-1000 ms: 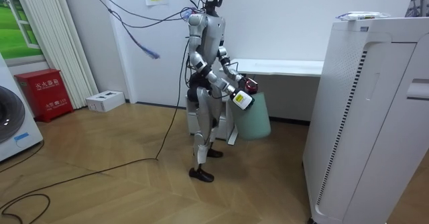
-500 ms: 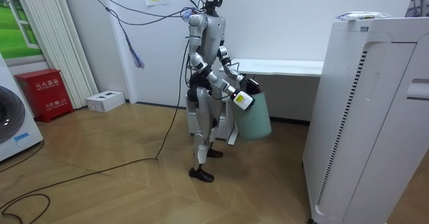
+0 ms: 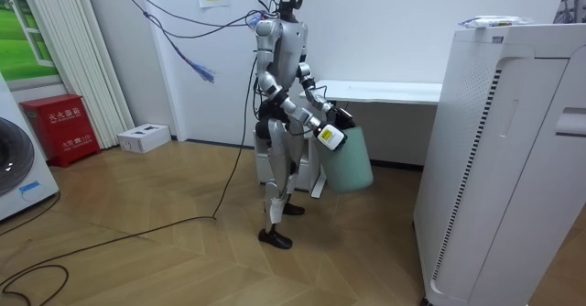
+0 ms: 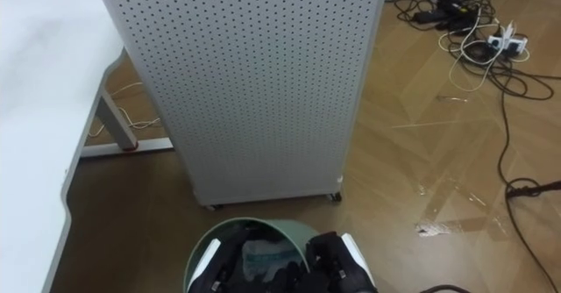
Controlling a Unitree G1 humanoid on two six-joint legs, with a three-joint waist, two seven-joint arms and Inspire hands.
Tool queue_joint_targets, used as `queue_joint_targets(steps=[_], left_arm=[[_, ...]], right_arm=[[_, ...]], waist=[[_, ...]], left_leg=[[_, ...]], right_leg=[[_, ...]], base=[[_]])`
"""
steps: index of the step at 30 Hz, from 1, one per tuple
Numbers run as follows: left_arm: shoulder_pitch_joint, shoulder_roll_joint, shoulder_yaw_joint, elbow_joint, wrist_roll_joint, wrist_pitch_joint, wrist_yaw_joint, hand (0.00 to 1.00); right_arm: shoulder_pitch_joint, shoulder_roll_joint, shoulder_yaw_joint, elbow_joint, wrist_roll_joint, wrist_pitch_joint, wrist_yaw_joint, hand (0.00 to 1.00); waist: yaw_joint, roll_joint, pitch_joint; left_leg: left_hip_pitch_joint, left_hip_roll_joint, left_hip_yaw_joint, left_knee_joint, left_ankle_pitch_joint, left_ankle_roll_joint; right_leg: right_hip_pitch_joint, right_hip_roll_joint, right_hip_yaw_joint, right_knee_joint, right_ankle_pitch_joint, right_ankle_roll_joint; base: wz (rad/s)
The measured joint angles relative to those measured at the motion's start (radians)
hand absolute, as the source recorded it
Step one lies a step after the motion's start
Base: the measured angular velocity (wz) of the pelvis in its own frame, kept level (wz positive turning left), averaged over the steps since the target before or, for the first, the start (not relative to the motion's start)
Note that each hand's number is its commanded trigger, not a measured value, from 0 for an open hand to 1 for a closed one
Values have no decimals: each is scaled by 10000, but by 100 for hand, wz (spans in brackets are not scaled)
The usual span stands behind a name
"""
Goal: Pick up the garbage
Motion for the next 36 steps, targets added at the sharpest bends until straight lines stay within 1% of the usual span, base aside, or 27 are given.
queue_joint_targets(steps=[3, 7, 10, 12, 14, 15, 18, 20, 23, 25, 27, 28, 30, 31, 33, 34, 36], left_arm=[[1, -1, -3, 14, 3, 1, -5, 0], [17, 36, 1, 6, 44, 14, -131, 0], [46, 131, -10, -9, 456, 29, -111, 0], [49, 179, -74, -91, 470, 55, -136, 0], [91, 200, -85, -221, 471, 88, -208, 0], [117, 201, -74, -286, 476, 109, -225, 0], [301, 262, -21, -720, 483, 194, -453, 0], [632, 486, -38, -1413, 667, 206, -600, 0], [779, 593, -21, -1679, 675, 207, -814, 0], [1002, 816, 14, -2262, 655, 212, -998, 0], [1126, 955, 23, -2635, 658, 212, -1017, 0], [1190, 1074, 47, -2818, 662, 211, -1017, 0], [1297, 1111, 230, -2975, 670, 212, -1020, 0], [1337, 1119, 399, -2979, 689, 213, -1018, 0], [1537, 1150, 757, -3085, 690, 215, -1006, 0], [1685, 1161, 987, -3174, 686, 218, -1001, 0], [1825, 1182, 1219, -3177, 682, 228, -1011, 0]], right_arm=[[0, -11, -3, 0, 56, 0, -11, 100], [1, -110, -4, -41, 137, -1, -44, 100], [2, -192, -1, -179, 133, -26, -216, 100], [9, -241, 11, -255, 153, -50, -266, 100], [171, -266, 14, -264, 295, -60, -461, 100], [206, -264, 8, -265, 295, -61, -519, 100], [324, -270, -73, -275, 293, -67, -796, 100], [422, -350, -78, -278, 290, -247, -1022, 100], [610, -468, -269, -276, 273, -369, -1246, 100], [740, -558, -520, -276, 339, -373, -1670, 100], [844, -675, -722, -238, 537, -373, -1850, 100], [911, -726, -855, -230, 713, -373, -1973, 100], [935, -735, -1061, -184, 1017, -373, -2113, 100], [953, -731, -1199, -177, 1192, -373, -2156, 100], [953, -715, -1267, -177, 1311, -373, -2175, 100], [953, -713, -1271, -177, 1378, -373, -2175, 100], [964, -703, -1269, -31, 1579, -373, -2226, 100]], waist=[[-20, -4, -3], [-29, -28, -35], [-42, -85, -118], [-92, -123, -167], [-124, -192, -238], [-126, -194, -254], [-222, -196, -261], [-333, -193, -271], [-348, -193, -271], [-390, -197, -272], [-379, -197, -272], [-320, -199, -274], [-318, -214, -281], [-282, -233, -276], [-254, -278, -301], [-247, -318, -305], [-73, -404, -320]], left_leg=[[10, 6, 13, 4, 0, 0], [68, -4, 12, 13, 1, 1], [143, -19, 42, -13, 1, 1], [162, -39, 36, -19, 2, 2], [348, -40, 24, -77, 1, 1], [418, -42, 24, -123, 2, 1], [655, -70, 28, -210, 1, 1], [756, -96, 33, -298, 2, 2], [902, -110, 31, -317, 2, 2], [1042, -126, 35, -378, 1, 2], [1128, -135, 38, -402, 2, 2], [1195, -132, 70, -435, 1, 1], [1250, -114, 183, -441, -1, -2], [1312, -116, 310, -459, -9, -14], [1398, -130, 523, -463, -68, -38], [1489, -97, 676, -483, -95, -49], [1739, -42, 915, -547, -160, -96]], right_leg=[[6, 1, 3, 3, 0, 0], [50, 3, 24, 10, 2, -3], [62, 8, 130, 15, 1, -3], [84, 6, 146, -2, 1, -3], [277, 4, 120, -50, 0, -3], [340, 4, 120, -91, 1, -2], [570, -3, 128, -160, -4, 5], [607, -5, 173, -161, -6, 9], [738, 1, 261, -168, -16, 23], [840, 0, 286, -181, -23, 32], [905, -1, 298, -212, -24, 33], [938, 0, 301, -238, -22, 33], [907, 2, 305, -185, -19, 29], [820, 2, 303, -90, -18, 27], [694, 6, 260, 89, -30, 1], [660, 11, 260, 184, -28, -14], [727, 39, 177, 180, 8, -75]], base=[[-1], [0], [-10], [-3], [0], [0], [0], [-6], [-8], [-3], [-2], [-11], [-17], [-34], [-43], [-37], [-52]])
